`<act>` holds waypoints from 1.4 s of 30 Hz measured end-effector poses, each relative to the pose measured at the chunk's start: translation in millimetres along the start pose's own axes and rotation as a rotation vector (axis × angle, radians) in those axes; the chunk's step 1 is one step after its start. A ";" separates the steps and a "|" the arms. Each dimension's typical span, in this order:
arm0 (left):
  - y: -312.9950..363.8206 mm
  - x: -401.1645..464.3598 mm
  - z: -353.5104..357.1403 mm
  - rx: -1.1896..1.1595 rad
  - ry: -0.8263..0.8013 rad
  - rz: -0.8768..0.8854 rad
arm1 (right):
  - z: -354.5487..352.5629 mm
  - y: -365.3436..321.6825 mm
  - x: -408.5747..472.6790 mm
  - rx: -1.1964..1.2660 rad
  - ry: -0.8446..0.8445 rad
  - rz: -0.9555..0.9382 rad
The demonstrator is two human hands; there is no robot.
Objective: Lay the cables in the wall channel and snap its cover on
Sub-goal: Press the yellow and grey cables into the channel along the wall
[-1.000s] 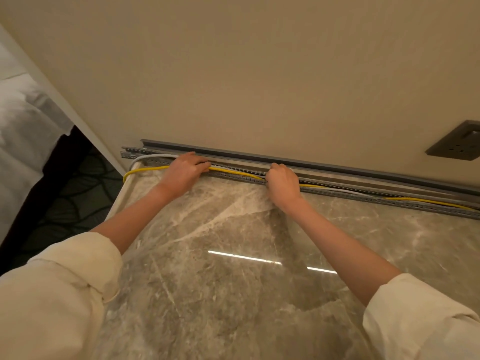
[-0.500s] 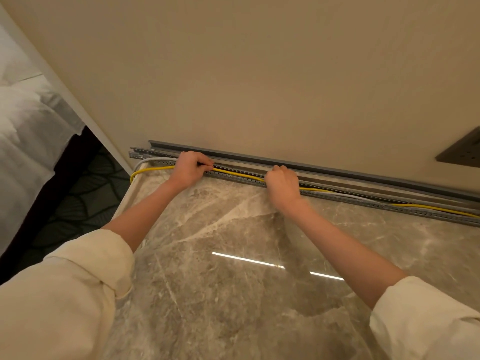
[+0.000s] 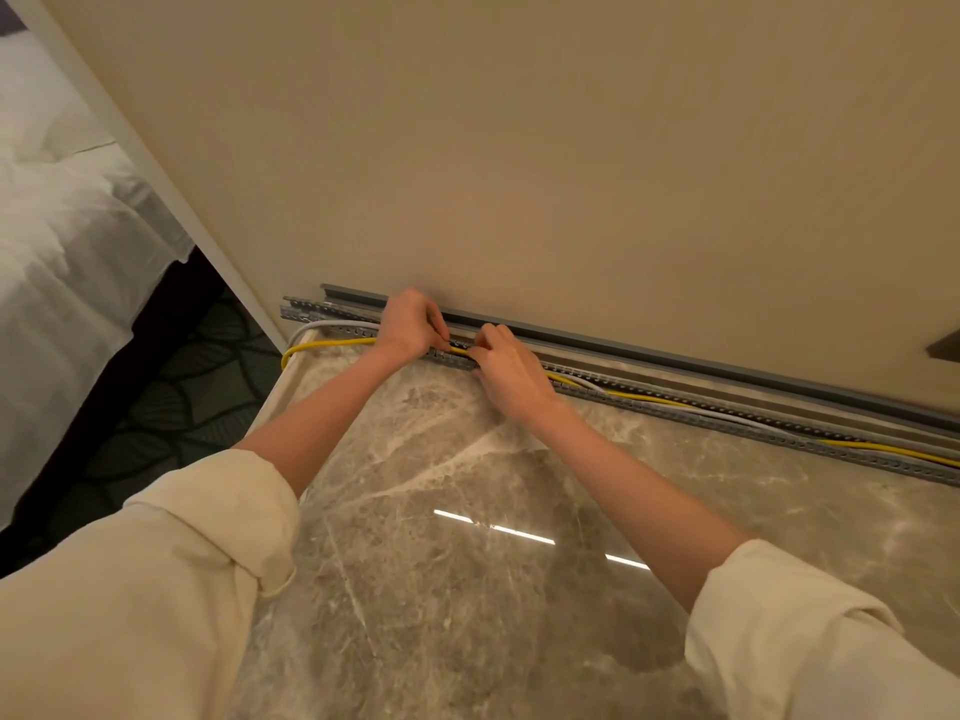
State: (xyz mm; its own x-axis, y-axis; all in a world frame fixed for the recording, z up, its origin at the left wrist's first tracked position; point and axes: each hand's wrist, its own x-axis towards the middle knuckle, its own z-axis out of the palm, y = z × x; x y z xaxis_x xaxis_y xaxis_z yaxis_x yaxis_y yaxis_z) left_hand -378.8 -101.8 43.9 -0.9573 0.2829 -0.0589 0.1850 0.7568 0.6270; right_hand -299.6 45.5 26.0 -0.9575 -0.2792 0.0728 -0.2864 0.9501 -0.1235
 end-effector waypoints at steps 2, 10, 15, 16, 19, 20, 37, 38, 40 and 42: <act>-1.4 -0.9 -1.0 -0.030 -0.011 0.012 | 2.6 1.3 2.4 0.036 -0.021 0.001; -34.0 -14.7 -29.7 0.030 0.026 0.143 | 0.8 -5.2 12.4 -0.036 -0.015 0.027; -76.3 -33.4 -59.5 0.305 0.082 0.262 | 4.6 -6.8 14.2 -0.040 -0.020 0.044; -81.5 -35.7 -63.4 0.358 0.092 0.284 | 4.6 -6.8 14.5 -0.038 -0.019 0.045; -87.0 -39.7 -71.3 0.461 0.109 0.363 | 4.3 -5.7 15.6 -0.044 -0.021 0.036; -87.0 -40.4 -72.9 0.485 0.108 0.401 | 3.7 -5.4 15.8 -0.046 -0.022 0.033; -85.2 -17.3 -89.4 0.721 -0.065 0.417 | 2.7 -4.2 8.8 -0.059 -0.023 -0.034; -86.6 -17.1 -89.0 0.742 -0.067 0.435 | 2.8 -4.8 7.4 -0.054 -0.016 -0.033; -90.4 -18.1 -87.5 0.776 -0.057 0.493 | 3.3 -6.8 6.4 -0.033 0.007 -0.025; -93.8 -19.9 -86.4 0.807 -0.047 0.548 | 3.0 -10.9 8.4 -0.015 0.025 -0.029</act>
State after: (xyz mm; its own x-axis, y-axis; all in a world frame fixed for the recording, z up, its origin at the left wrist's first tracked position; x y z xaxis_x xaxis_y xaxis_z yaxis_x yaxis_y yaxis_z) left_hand -396.3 -229.2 53.3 -0.6871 0.7254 0.0405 0.7146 0.6848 -0.1427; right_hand -304.6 32.4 25.0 -0.9476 -0.3028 0.1013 -0.3129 0.9439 -0.1058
